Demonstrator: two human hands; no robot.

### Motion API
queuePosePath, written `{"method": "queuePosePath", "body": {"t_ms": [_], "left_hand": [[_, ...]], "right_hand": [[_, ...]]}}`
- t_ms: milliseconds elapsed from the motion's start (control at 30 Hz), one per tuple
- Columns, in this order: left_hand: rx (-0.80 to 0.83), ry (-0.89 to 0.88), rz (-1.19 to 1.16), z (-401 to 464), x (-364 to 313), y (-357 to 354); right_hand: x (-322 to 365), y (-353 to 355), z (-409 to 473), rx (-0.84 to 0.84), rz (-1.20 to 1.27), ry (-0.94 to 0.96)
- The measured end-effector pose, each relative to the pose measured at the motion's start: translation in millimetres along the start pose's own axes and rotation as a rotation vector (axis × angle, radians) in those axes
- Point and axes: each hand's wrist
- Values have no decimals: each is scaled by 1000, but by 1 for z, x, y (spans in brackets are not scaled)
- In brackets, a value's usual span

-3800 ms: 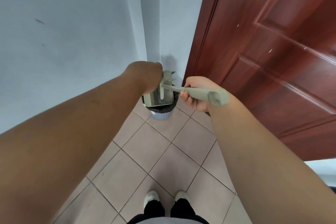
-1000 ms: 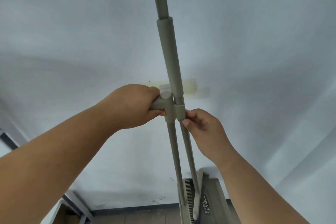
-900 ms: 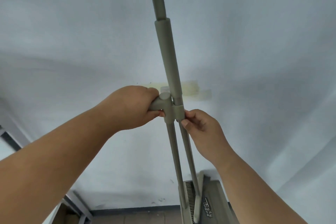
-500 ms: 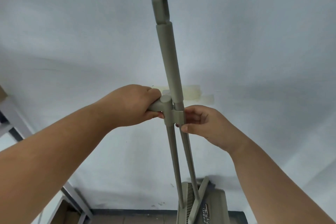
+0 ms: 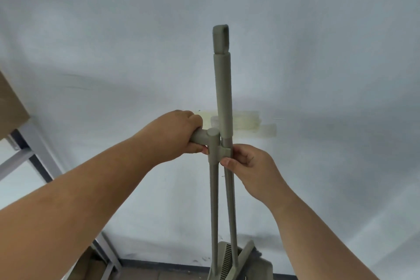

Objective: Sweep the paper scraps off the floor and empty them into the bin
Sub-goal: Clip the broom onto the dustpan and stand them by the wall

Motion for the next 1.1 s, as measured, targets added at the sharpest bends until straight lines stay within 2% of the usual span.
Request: {"method": "queuePosePath", "body": {"t_ms": [100, 267, 400, 600, 700, 967, 1100], "left_hand": [[-106, 122, -10, -8, -5, -9], [-409, 352, -98, -36, -24, -23], [-307, 525, -235, -43, -36, -35], [-202, 564, -611, -25, -57, -41], [-228, 619, -658, -19, -61, -42], [-259, 473, -776, -15, -61, -54], [-252, 429, -857, -15, -62, -62]], "right_hand": [[-3, -6, 1, -38, -21, -8], [-10, -12, -1, -97, -51, -46], [-14, -23, -1, -143, -82, -82], [-12, -42, 2, -216, -250, -49], [-10, -47, 1, -255, -307, -38], [-9, -49, -7, -365, -415, -25], [-14, -43, -12, -350, -389, -29]]}}
Point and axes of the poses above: each hand's wrist, its own z-axis towards the middle knuckle, its own y-axis out of the back of the hand, x = y × z, and after that the axes turned 10 degrees about -y, right-handed
